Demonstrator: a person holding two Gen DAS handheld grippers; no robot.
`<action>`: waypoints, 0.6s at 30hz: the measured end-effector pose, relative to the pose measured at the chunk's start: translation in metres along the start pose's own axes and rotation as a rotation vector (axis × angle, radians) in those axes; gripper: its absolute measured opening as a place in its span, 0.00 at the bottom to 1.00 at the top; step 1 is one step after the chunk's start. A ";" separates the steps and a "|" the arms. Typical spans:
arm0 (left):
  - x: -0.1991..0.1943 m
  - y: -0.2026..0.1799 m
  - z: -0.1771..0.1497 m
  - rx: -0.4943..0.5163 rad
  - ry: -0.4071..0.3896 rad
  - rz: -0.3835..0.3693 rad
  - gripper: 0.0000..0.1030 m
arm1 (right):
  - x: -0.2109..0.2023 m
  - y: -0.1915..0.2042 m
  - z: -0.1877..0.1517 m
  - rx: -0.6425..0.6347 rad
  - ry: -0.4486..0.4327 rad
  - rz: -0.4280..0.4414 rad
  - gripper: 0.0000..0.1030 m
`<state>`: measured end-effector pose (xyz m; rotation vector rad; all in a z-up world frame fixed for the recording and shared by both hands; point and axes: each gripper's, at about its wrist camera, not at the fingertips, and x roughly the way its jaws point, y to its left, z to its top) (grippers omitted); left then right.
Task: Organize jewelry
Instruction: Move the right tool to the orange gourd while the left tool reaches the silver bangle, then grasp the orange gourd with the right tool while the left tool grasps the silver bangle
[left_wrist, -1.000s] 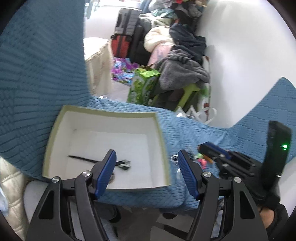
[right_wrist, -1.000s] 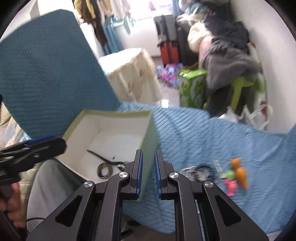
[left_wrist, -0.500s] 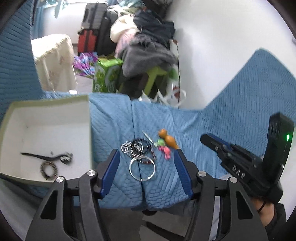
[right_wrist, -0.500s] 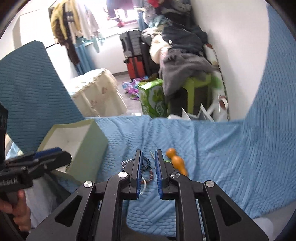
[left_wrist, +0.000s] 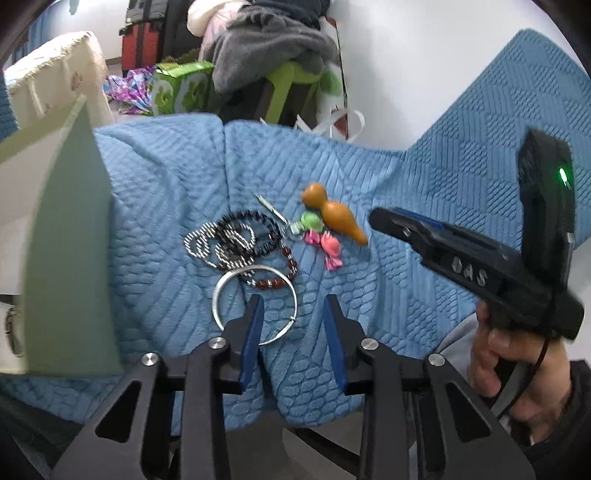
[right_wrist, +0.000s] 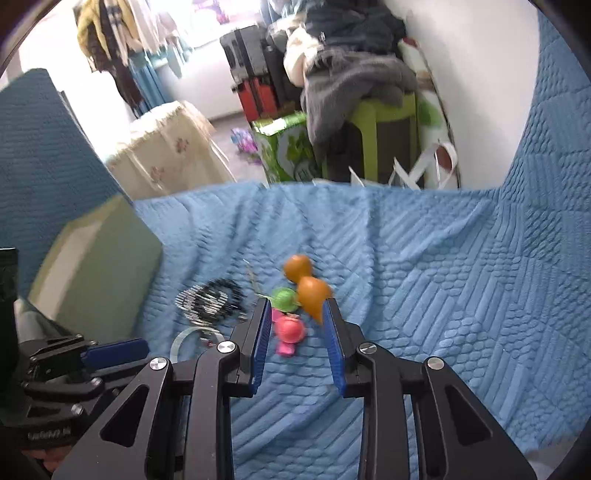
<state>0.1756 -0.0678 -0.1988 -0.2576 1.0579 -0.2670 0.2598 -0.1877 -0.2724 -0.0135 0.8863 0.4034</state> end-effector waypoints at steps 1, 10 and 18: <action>0.006 -0.001 -0.002 0.004 0.013 -0.002 0.25 | 0.007 -0.004 0.001 0.014 0.021 0.018 0.23; 0.037 -0.009 -0.002 0.032 0.057 0.035 0.25 | 0.040 -0.004 0.008 -0.052 0.071 -0.025 0.23; 0.048 -0.020 -0.001 0.098 0.057 0.103 0.25 | 0.045 -0.006 0.007 -0.051 0.069 -0.041 0.24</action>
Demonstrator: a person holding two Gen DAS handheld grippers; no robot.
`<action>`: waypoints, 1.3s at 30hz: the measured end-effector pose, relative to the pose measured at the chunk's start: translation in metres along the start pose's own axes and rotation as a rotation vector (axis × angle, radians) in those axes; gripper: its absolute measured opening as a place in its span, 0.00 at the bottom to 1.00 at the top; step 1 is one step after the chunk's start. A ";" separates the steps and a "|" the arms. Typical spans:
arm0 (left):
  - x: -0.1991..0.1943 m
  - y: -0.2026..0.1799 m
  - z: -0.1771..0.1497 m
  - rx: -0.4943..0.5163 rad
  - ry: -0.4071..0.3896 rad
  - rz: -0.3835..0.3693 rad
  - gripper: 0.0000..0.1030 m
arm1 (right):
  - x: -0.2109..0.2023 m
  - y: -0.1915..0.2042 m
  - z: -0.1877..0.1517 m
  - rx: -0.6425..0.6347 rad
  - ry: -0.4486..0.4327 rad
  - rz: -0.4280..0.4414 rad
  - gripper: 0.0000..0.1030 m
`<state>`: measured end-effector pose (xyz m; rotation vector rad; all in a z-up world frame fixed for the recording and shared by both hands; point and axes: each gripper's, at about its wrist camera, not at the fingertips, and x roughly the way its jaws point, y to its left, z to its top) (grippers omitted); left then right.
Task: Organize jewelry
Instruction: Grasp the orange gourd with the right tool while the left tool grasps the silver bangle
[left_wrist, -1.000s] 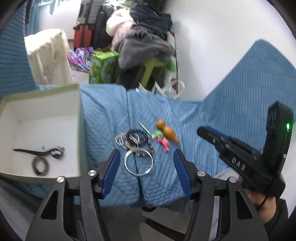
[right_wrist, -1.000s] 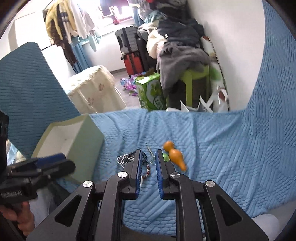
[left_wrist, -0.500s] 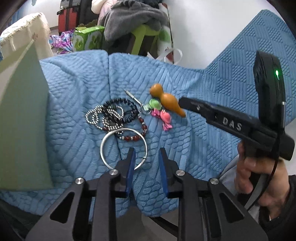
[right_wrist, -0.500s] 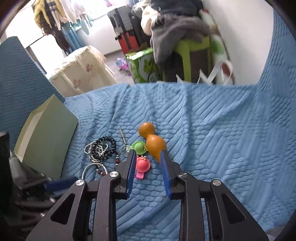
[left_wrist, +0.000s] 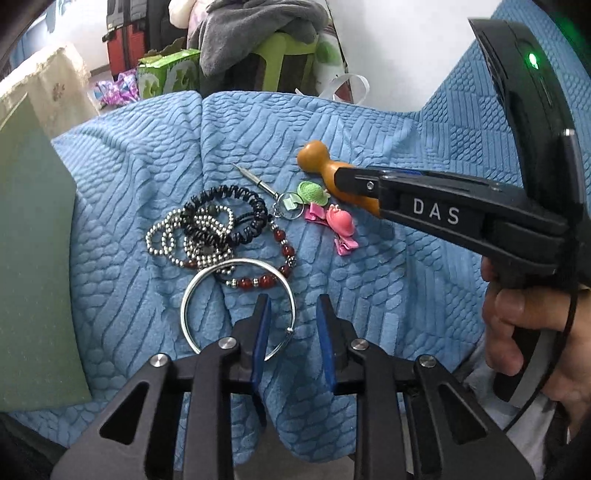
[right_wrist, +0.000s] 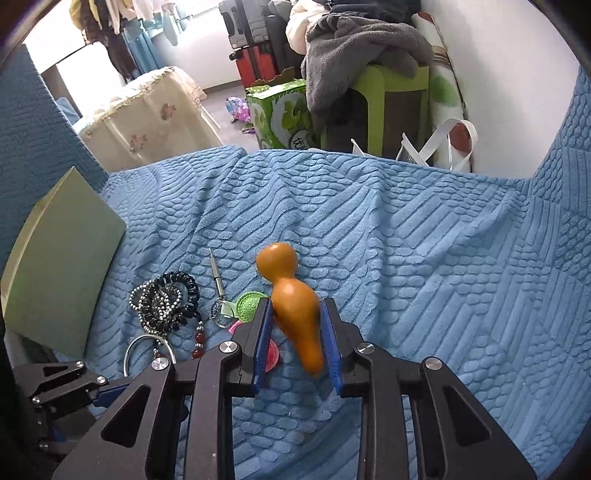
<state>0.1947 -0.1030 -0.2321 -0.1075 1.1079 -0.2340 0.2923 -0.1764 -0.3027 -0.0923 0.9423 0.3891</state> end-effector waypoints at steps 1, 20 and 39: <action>0.001 0.000 0.001 0.006 0.000 0.007 0.25 | 0.000 -0.001 0.000 0.004 0.001 0.004 0.24; -0.006 -0.007 0.006 0.072 -0.046 0.082 0.03 | 0.014 -0.004 0.002 0.048 0.054 0.043 0.26; -0.066 0.014 0.011 -0.059 -0.120 -0.060 0.02 | -0.070 0.018 -0.020 0.161 -0.043 -0.018 0.26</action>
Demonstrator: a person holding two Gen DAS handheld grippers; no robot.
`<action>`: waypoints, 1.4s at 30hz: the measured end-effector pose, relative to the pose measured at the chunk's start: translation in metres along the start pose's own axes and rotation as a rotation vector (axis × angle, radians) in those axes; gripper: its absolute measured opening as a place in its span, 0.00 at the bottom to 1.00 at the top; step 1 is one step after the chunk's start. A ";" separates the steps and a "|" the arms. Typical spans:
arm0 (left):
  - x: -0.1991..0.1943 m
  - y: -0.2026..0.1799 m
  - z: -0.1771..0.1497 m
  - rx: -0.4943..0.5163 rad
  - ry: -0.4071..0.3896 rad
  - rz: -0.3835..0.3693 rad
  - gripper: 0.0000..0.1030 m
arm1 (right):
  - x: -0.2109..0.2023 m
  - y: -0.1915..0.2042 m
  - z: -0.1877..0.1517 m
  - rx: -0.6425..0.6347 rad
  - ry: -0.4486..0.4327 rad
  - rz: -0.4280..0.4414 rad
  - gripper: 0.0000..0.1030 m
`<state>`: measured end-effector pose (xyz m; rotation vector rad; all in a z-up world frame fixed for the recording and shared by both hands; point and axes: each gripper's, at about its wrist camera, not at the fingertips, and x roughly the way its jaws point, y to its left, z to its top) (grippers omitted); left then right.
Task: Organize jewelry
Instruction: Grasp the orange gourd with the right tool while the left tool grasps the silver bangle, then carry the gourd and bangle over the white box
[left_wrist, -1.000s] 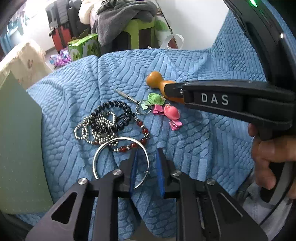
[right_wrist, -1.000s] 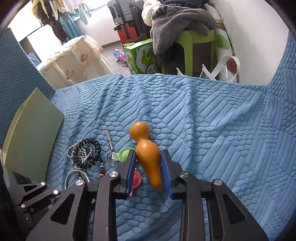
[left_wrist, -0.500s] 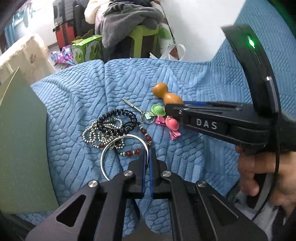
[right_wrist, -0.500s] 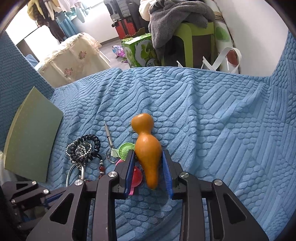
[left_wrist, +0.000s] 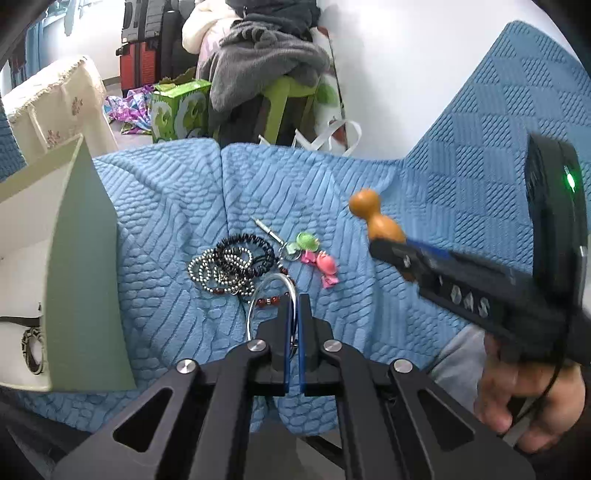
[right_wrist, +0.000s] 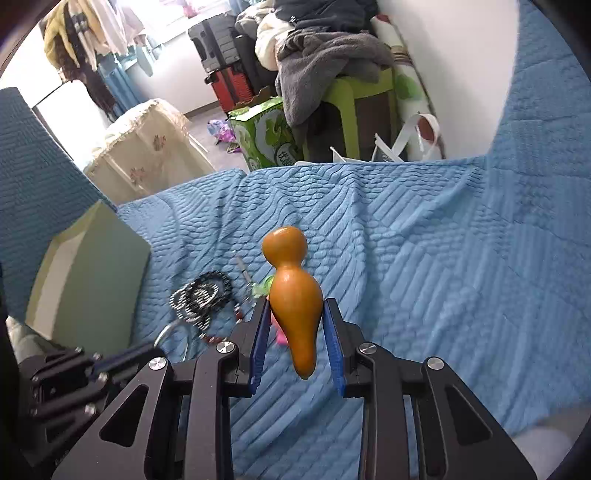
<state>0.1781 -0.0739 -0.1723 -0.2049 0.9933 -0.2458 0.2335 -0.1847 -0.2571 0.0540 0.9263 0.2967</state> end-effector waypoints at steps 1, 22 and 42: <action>-0.005 0.001 0.001 -0.004 -0.009 -0.004 0.02 | -0.007 0.003 -0.005 0.008 -0.003 -0.001 0.26; -0.145 0.020 0.046 -0.012 -0.233 0.000 0.02 | -0.128 0.082 0.030 -0.020 -0.194 0.055 0.26; -0.184 0.128 0.034 -0.177 -0.280 0.176 0.02 | -0.107 0.201 0.055 -0.173 -0.190 0.180 0.26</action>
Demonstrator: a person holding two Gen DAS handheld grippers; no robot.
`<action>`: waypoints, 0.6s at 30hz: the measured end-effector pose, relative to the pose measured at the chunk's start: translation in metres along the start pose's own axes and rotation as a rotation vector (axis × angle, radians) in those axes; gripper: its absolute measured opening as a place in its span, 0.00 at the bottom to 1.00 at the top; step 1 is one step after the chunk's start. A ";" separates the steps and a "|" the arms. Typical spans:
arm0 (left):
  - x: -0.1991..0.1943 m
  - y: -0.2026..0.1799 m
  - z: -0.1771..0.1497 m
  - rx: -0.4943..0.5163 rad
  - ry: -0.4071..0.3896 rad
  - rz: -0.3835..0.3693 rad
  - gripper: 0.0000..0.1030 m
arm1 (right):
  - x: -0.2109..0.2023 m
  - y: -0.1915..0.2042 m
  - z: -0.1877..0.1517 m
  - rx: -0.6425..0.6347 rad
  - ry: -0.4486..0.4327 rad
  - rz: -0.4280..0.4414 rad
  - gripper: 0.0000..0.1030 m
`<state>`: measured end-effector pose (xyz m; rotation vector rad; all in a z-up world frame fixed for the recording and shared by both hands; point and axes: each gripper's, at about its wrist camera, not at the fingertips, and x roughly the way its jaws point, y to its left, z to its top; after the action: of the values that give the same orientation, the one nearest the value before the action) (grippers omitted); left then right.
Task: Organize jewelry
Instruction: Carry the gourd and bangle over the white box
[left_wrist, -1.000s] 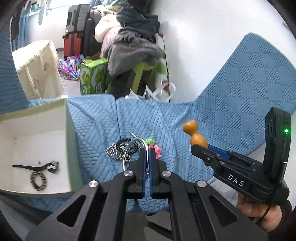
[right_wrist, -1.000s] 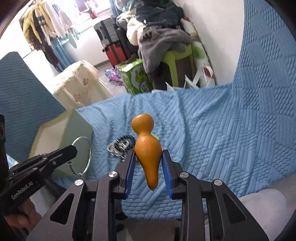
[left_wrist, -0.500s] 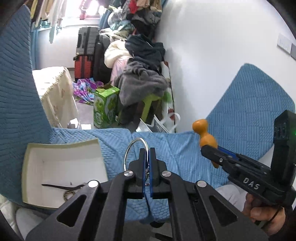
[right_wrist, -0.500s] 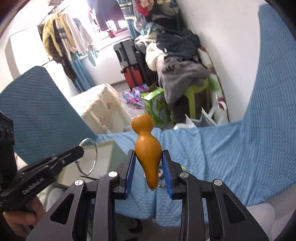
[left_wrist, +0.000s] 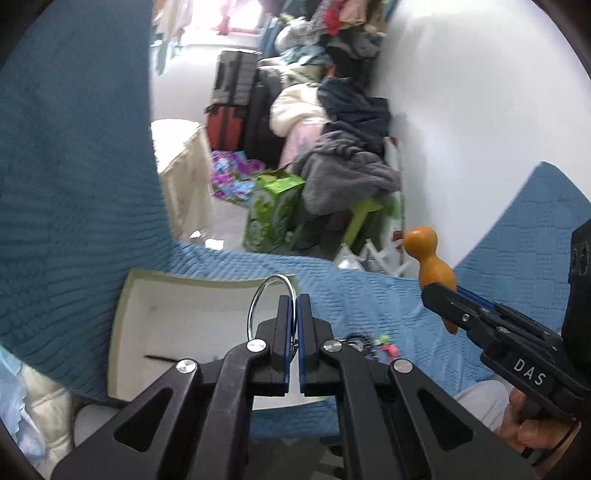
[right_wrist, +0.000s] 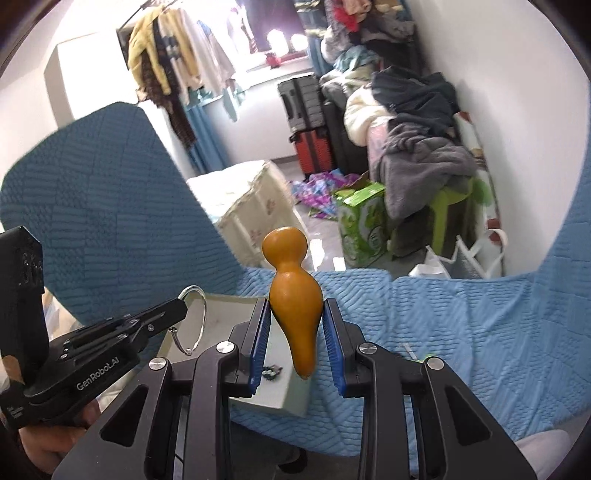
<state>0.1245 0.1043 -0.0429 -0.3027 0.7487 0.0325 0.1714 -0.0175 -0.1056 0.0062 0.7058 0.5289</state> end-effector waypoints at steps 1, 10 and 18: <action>0.002 0.007 -0.002 -0.014 0.006 0.011 0.02 | 0.009 0.004 -0.002 -0.005 0.016 0.004 0.26; 0.036 0.049 -0.013 -0.098 0.074 0.048 0.02 | 0.074 0.018 -0.024 -0.046 0.163 0.011 0.26; 0.071 0.072 -0.026 -0.137 0.145 0.081 0.02 | 0.117 0.020 -0.046 -0.092 0.268 0.001 0.26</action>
<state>0.1497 0.1604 -0.1277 -0.4081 0.9045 0.1404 0.2079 0.0469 -0.2093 -0.1528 0.9419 0.5690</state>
